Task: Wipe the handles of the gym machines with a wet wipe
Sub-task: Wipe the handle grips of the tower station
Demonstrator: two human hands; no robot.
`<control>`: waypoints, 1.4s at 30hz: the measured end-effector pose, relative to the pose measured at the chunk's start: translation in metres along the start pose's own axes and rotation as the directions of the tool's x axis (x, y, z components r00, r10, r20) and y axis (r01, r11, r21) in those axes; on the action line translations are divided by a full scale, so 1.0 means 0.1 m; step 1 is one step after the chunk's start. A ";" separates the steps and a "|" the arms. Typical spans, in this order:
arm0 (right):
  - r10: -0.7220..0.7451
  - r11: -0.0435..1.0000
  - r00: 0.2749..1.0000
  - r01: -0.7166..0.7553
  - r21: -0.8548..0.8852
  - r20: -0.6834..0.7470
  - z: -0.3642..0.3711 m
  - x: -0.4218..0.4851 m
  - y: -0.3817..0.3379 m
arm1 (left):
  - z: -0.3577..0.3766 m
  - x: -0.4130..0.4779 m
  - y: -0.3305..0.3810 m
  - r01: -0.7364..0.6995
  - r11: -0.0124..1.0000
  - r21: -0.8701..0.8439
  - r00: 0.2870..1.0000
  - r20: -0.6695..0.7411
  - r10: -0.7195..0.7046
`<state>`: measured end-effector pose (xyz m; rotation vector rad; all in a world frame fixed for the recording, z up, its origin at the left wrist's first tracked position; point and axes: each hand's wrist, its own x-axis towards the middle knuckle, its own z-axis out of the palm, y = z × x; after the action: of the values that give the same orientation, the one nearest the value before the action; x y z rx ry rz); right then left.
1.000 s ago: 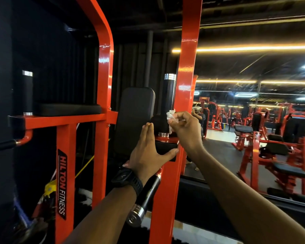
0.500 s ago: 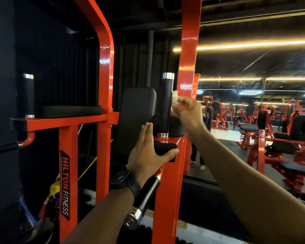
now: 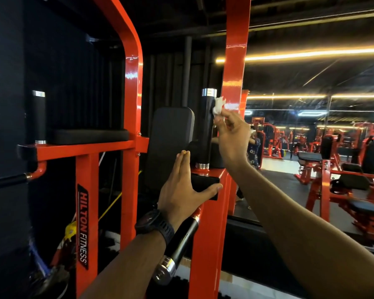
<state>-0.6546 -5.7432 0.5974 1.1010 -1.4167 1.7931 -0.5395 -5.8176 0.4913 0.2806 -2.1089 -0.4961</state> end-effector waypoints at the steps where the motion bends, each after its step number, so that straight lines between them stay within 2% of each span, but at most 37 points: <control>1: 0.002 1.000 0.999 -0.001 0.014 -0.037 0.03 0.06 -0.06 | 0.00 0.00 0.00 -0.004 1.000 -0.002 1.000 -0.005 0.004; 3: -0.021 1.000 0.998 0.021 0.001 -0.059 0.06 0.12 -0.13 | 0.00 0.00 -0.01 0.002 1.000 -0.003 1.000 -0.008 -0.002; 5: -0.112 0.990 0.994 0.110 -0.083 -0.017 0.03 0.01 -0.10 | 0.00 -0.01 -0.01 0.009 1.000 -0.001 1.000 -0.001 -0.009; 7: -0.278 0.939 0.958 0.285 -0.193 0.066 -0.04 -0.06 -0.04 | -0.01 -0.01 -0.01 0.007 1.000 -0.002 1.000 -0.009 -0.007; 9: -0.449 0.828 0.872 0.488 -0.277 0.194 -0.07 0.01 -0.04 | -0.01 0.00 0.00 0.010 1.000 -0.001 1.000 -0.006 -0.010; 10: -0.523 0.715 0.797 0.604 -0.352 0.303 -0.06 0.04 -0.07 | -0.01 0.00 0.00 0.014 1.000 0.001 1.000 -0.007 -0.014; 11: -0.585 0.544 0.685 0.729 -0.416 0.434 -0.06 0.08 -0.09 | -0.01 0.00 0.00 0.018 1.000 0.006 1.000 -0.007 -0.018; 13: -0.639 0.137 0.370 0.917 -0.374 0.675 -0.11 0.13 -0.07 | 0.00 -0.01 0.00 0.020 1.000 0.014 1.000 -0.007 -0.020; 14: -0.622 -0.017 0.248 0.944 -0.329 0.743 -0.15 0.16 -0.08 | 0.00 0.00 -0.01 0.020 1.000 0.013 1.000 -0.008 -0.020; 15: -0.598 -0.100 0.206 0.940 -0.327 0.774 -0.18 0.19 -0.11 | 0.01 0.00 -0.01 0.017 1.000 0.015 1.000 -0.005 -0.017; 16: -0.589 -0.118 0.233 0.922 -0.368 0.774 -0.17 0.24 -0.15 | 0.01 0.01 -0.01 0.015 1.000 0.016 1.000 -0.002 -0.015; 18: -0.560 -0.115 0.332 0.876 -0.468 0.759 -0.08 0.30 -0.24 | 0.02 0.02 -0.04 0.018 1.000 0.016 1.000 0.000 -0.018; 19: -0.513 -0.151 0.354 0.860 -0.488 0.782 -0.02 0.31 -0.30 | 0.02 0.02 -0.05 0.018 1.000 0.017 1.000 0.003 -0.018; 25: -0.323 -0.335 0.374 0.814 -0.475 0.869 0.09 0.34 -0.47 | 0.01 0.01 -0.04 0.001 1.000 0.005 1.000 -0.005 -0.001; 28: -0.229 -0.368 0.331 0.841 -0.396 0.916 0.12 0.24 -0.49 | 0.01 0.00 -0.04 0.003 1.000 0.002 1.000 0.003 -0.003; 33: -0.238 -0.297 0.441 0.815 -0.497 0.866 0.10 0.39 -0.72 | 0.02 0.01 -0.06 -0.013 0.998 -0.057 1.000 -0.011 0.012; 35: -0.131 -0.300 0.405 0.854 -0.426 0.905 0.12 0.26 -0.73 | 0.02 0.01 -0.06 -0.005 0.997 -0.072 1.000 -0.002 0.005; 37: 0.007 -0.329 0.303 0.901 -0.284 0.953 0.06 0.10 -0.67 | 0.02 0.00 -0.05 0.012 0.998 -0.065 1.000 0.015 -0.012; 38: -0.007 -0.307 0.289 0.910 -0.278 0.957 0.03 0.08 -0.67 | 0.02 0.00 -0.04 0.016 0.998 -0.061 1.000 0.016 -0.015; 40: -0.077 -0.212 0.371 0.901 -0.378 0.926 0.03 0.09 -0.71 | 0.01 0.01 -0.04 0.012 0.998 -0.054 1.000 0.006 -0.012; 41: -0.055 -0.223 0.390 0.892 -0.392 0.919 0.05 0.07 -0.70 | 0.01 0.01 -0.04 0.009 0.999 -0.051 1.000 0.002 -0.009; 42: -0.011 -0.248 0.379 0.895 -0.370 0.925 0.09 0.00 -0.69 | 0.00 0.01 -0.04 0.011 0.999 -0.053 1.000 0.002 -0.011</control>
<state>-0.5941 -5.7343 0.6312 1.1429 -1.4992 -0.6539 -0.5403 -5.8210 0.4903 0.2617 -2.0939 -0.5585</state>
